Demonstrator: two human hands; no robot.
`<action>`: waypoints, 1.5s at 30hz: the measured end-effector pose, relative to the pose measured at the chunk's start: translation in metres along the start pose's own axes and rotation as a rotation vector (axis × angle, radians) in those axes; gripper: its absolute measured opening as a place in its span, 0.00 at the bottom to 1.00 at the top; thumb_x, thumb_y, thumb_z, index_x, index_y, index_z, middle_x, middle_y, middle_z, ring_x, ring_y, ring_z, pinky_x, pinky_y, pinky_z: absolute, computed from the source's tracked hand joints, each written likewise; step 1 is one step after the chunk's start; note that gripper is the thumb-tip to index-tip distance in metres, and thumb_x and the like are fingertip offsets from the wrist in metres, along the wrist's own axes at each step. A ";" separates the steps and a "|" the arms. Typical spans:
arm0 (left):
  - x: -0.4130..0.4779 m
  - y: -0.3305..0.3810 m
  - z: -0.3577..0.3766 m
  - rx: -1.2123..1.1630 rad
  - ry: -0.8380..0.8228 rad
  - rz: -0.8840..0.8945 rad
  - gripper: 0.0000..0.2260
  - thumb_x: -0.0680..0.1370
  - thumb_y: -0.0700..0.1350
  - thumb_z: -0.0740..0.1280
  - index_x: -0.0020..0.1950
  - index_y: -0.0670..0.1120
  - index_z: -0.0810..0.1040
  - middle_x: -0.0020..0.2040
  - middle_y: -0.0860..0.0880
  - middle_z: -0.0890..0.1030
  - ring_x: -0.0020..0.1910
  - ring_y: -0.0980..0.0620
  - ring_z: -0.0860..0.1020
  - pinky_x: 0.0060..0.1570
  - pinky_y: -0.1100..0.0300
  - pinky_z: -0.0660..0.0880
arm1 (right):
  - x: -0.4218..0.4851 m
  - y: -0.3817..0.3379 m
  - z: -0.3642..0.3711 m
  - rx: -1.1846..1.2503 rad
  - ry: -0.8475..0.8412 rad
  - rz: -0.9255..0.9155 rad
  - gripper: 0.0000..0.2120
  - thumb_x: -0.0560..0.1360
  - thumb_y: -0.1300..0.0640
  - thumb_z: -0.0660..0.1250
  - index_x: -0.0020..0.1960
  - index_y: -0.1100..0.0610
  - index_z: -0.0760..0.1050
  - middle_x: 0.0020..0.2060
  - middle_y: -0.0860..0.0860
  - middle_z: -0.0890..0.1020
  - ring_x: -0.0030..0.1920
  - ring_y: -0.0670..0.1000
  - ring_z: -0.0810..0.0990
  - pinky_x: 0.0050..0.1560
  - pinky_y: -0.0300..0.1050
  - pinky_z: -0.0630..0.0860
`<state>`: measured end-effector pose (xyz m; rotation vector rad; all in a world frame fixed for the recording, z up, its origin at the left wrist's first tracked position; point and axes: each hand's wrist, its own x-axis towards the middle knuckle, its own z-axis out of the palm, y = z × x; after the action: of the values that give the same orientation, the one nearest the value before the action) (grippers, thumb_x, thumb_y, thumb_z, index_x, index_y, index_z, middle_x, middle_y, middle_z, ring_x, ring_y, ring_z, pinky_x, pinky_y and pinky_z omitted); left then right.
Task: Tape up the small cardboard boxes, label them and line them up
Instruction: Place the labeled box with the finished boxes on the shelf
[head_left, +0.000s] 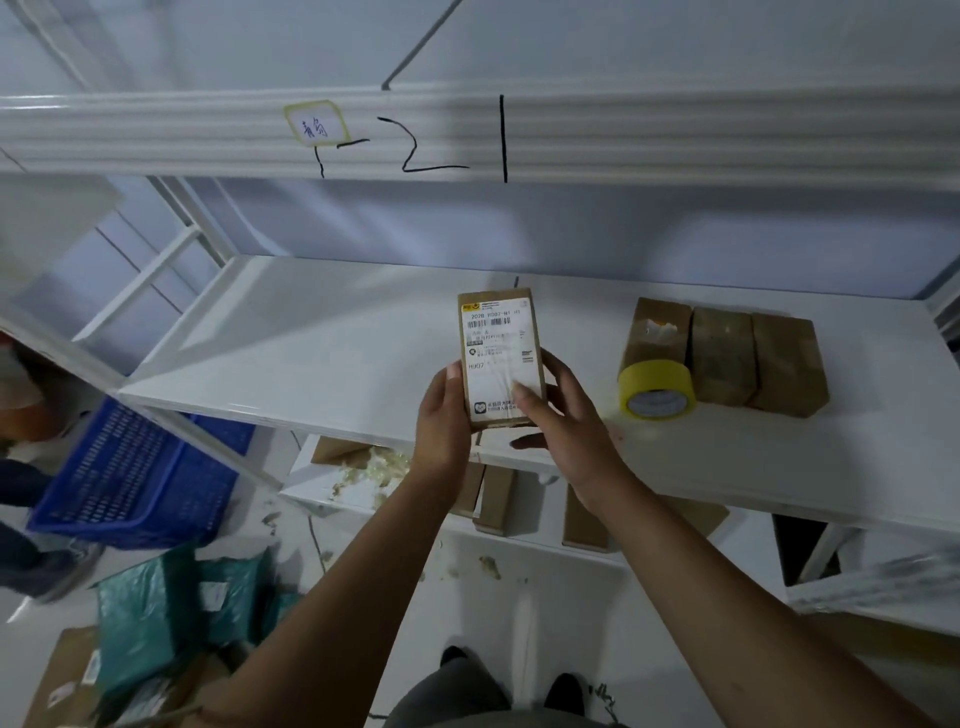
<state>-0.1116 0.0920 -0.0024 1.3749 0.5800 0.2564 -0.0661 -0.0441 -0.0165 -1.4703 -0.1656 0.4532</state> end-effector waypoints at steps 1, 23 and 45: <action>0.000 -0.001 -0.005 0.009 0.040 0.039 0.16 0.89 0.53 0.54 0.67 0.50 0.77 0.60 0.46 0.85 0.55 0.47 0.86 0.49 0.54 0.85 | 0.000 0.001 0.003 -0.007 -0.008 -0.002 0.28 0.81 0.48 0.70 0.78 0.42 0.64 0.70 0.51 0.79 0.62 0.54 0.83 0.49 0.51 0.86; 0.032 0.028 -0.215 -0.021 0.133 0.069 0.14 0.87 0.51 0.61 0.68 0.51 0.81 0.58 0.48 0.86 0.58 0.46 0.85 0.56 0.44 0.84 | 0.020 0.007 0.197 -0.110 -0.120 0.068 0.34 0.79 0.48 0.74 0.80 0.40 0.62 0.67 0.47 0.79 0.57 0.46 0.85 0.50 0.46 0.85; 0.073 0.050 -0.323 -0.077 0.268 -0.040 0.14 0.86 0.53 0.63 0.67 0.48 0.80 0.53 0.44 0.87 0.49 0.45 0.88 0.50 0.40 0.85 | 0.084 0.016 0.304 -0.213 -0.323 0.076 0.26 0.74 0.44 0.75 0.71 0.37 0.73 0.63 0.44 0.82 0.64 0.51 0.83 0.58 0.57 0.84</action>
<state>-0.2134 0.4106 0.0016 1.2619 0.8107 0.4302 -0.1081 0.2693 -0.0135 -1.6075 -0.4264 0.7535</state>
